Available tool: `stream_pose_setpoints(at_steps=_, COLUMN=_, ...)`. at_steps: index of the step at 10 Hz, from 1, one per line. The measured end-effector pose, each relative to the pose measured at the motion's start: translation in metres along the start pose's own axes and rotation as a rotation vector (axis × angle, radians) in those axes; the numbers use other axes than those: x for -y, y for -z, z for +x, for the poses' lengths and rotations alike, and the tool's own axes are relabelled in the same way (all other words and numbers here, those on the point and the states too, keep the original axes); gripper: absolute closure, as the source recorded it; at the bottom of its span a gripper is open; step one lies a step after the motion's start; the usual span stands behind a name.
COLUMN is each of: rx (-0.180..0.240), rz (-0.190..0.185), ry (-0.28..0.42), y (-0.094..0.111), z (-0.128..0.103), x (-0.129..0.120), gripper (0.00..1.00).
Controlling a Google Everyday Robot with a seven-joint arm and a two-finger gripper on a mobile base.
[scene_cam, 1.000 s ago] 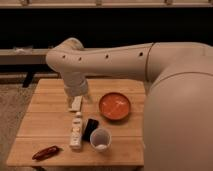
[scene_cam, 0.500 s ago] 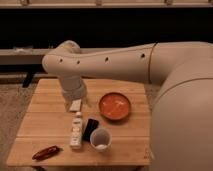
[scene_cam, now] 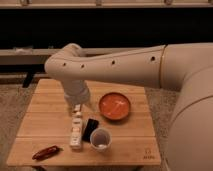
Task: Move the arm in a circular motion
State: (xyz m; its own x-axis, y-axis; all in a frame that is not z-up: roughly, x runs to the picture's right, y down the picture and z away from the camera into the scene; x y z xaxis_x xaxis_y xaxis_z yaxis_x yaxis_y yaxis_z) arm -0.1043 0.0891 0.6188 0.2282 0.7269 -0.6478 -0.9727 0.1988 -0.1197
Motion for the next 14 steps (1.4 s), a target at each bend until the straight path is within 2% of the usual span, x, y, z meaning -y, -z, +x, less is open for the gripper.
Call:
stream_pose_setpoints(at_steps=6, rx=-0.005, rz=0.001, ry=0.011, y=0.003, z=0.016, x=0.022, gripper=0.35)
stream_pose_setpoints(at_steps=14, rx=-0.011, rz=0.004, ry=0.028, y=0.006, z=0.022, x=0.022, gripper=0.35)
